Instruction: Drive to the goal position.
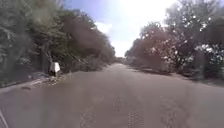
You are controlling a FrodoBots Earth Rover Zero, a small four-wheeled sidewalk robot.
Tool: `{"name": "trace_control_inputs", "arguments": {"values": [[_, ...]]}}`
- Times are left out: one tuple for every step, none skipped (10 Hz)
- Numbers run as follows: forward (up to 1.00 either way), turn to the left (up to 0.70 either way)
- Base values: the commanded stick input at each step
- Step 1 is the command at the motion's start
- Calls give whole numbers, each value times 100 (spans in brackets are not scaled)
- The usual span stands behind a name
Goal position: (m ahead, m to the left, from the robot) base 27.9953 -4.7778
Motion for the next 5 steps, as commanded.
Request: {"name": "trace_control_inputs", "arguments": {"values": [[50,0],[50,0],[50,0],[50,0],[50,0]]}}
